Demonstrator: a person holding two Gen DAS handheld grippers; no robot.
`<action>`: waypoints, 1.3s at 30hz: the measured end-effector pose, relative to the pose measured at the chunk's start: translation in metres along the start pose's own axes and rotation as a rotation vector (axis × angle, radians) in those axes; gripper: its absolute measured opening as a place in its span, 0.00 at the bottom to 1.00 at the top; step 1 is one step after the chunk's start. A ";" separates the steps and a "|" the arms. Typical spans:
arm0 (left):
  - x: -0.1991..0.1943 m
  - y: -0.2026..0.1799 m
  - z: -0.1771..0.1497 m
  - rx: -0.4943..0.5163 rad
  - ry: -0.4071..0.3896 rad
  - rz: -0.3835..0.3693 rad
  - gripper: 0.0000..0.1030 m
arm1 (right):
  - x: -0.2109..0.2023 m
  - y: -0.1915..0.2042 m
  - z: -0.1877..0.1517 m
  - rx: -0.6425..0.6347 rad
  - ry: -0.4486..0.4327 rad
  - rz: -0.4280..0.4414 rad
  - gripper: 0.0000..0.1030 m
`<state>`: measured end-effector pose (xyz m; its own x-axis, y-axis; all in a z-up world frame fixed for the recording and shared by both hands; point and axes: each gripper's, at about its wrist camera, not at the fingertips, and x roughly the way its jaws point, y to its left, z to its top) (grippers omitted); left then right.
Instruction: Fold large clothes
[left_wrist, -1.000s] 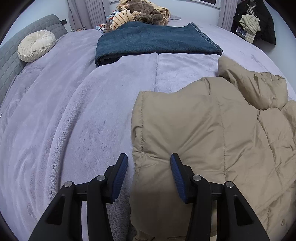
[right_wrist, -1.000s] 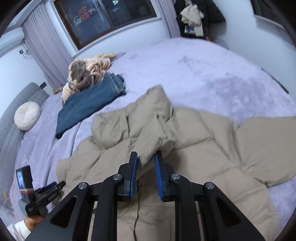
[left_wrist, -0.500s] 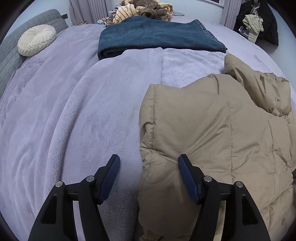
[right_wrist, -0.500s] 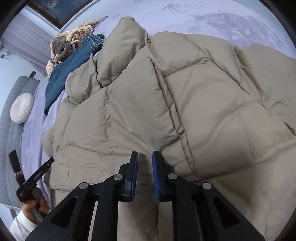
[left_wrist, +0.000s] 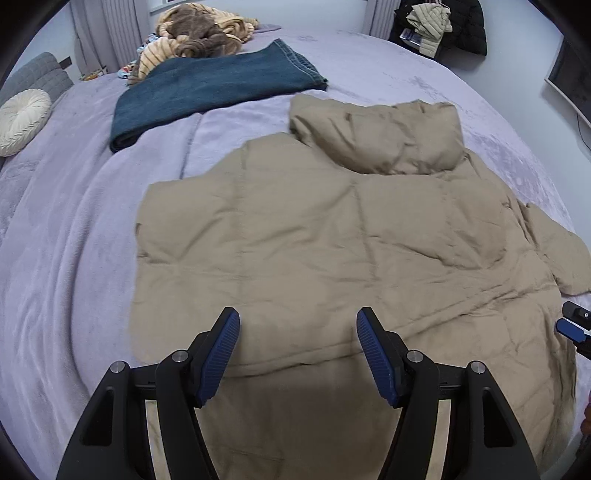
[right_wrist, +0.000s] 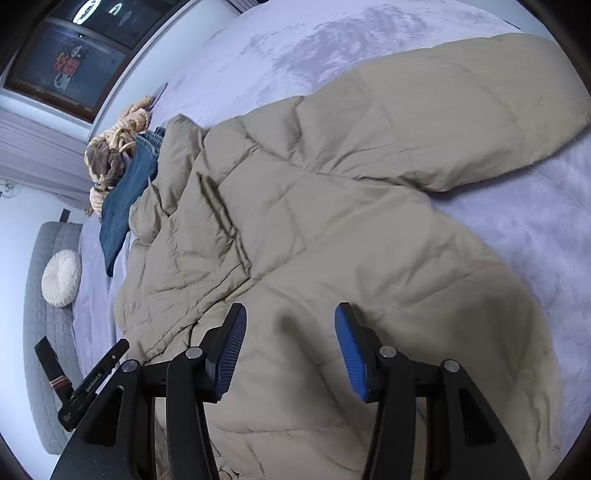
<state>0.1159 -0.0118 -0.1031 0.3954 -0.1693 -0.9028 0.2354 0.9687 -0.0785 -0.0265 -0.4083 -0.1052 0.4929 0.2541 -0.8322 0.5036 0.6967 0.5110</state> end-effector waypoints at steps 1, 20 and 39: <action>0.000 -0.011 0.000 -0.002 0.003 -0.009 0.89 | -0.005 -0.008 0.003 0.011 -0.006 -0.003 0.59; 0.023 -0.165 0.021 0.024 0.046 0.003 1.00 | -0.078 -0.194 0.090 0.317 -0.168 0.002 0.84; 0.021 -0.175 0.031 0.006 0.038 0.021 1.00 | -0.066 -0.260 0.157 0.642 -0.309 0.410 0.84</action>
<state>0.1101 -0.1907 -0.0952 0.3666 -0.1419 -0.9195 0.2323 0.9710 -0.0572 -0.0783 -0.7120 -0.1494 0.8518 0.1432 -0.5039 0.5030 0.0452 0.8631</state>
